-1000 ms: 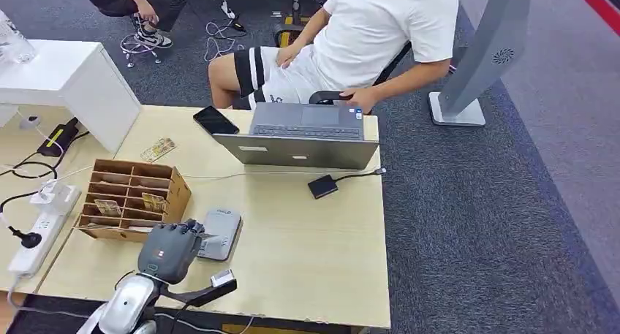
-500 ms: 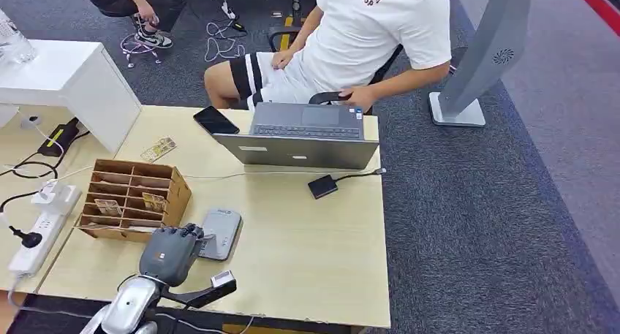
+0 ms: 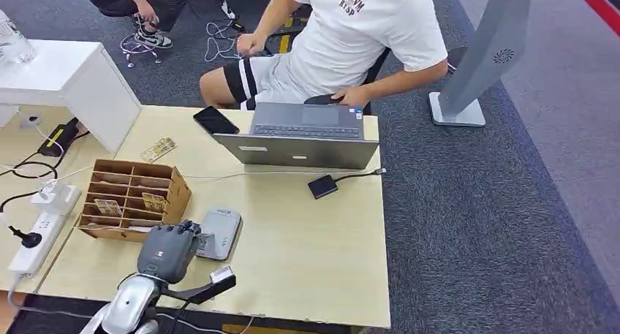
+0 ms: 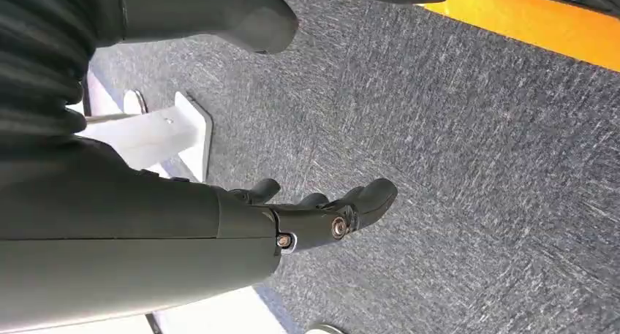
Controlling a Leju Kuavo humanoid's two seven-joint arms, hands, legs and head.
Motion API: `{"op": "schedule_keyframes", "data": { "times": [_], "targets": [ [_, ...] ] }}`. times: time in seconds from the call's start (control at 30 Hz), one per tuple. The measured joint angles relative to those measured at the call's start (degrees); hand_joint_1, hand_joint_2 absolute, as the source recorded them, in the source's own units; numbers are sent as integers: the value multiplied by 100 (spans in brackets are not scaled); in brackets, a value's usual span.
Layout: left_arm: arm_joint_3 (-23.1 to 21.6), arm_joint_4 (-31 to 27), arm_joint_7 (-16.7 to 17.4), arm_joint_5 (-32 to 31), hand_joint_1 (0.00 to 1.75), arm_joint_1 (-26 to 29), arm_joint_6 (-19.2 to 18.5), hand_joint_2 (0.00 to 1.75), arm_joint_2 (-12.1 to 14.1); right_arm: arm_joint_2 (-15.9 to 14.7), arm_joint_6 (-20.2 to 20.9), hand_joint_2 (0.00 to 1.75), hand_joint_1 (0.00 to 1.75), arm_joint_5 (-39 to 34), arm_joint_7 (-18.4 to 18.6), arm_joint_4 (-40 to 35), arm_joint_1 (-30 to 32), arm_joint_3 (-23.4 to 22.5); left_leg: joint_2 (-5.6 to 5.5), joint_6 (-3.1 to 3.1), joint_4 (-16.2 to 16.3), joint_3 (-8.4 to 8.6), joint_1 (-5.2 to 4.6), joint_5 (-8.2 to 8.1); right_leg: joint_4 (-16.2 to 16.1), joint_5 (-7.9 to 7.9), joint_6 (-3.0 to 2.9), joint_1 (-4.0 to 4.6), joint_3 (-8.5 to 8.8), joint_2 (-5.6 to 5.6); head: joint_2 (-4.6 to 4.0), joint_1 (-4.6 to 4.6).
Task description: Pass the card to the sensor for recognition and then transmit it.
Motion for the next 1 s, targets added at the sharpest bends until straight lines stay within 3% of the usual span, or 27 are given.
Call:
{"op": "schedule_keyframes", "data": {
  "times": [0.2,0.37,0.73,0.87,1.0],
  "targets": [
    [42,-352,0,-169,175,-65,539,175,-39,0,9,175,0,2,-11,0,2,0,-1,0,0,-1,0,0,0,0,0,0,-1,0,0,0],
    [293,-553,-66,-62,175,-513,912,175,-26,0,22,175,0,81,-111,0,3,55,-5,-3,0,-2,1,7,0,2,-2,0,-1,-3,0,0],
    [675,-514,-232,10,175,-1286,1019,175,101,0,70,175,0,129,-135,0,-2,151,-7,-6,0,-11,4,13,6,4,-6,1,-11,-4,0,0],
    [704,3,-229,8,175,-2170,800,175,212,-13,153,175,0,203,-140,0,-30,216,-16,-9,1,-12,3,23,7,14,-7,1,-13,-9,0,-4],
    [699,881,-219,-94,175,-3186,586,175,221,-50,225,175,0,184,-210,0,-63,284,-9,-15,1,-15,4,35,9,29,-12,2,-20,-4,0,-2]
  ]
}}
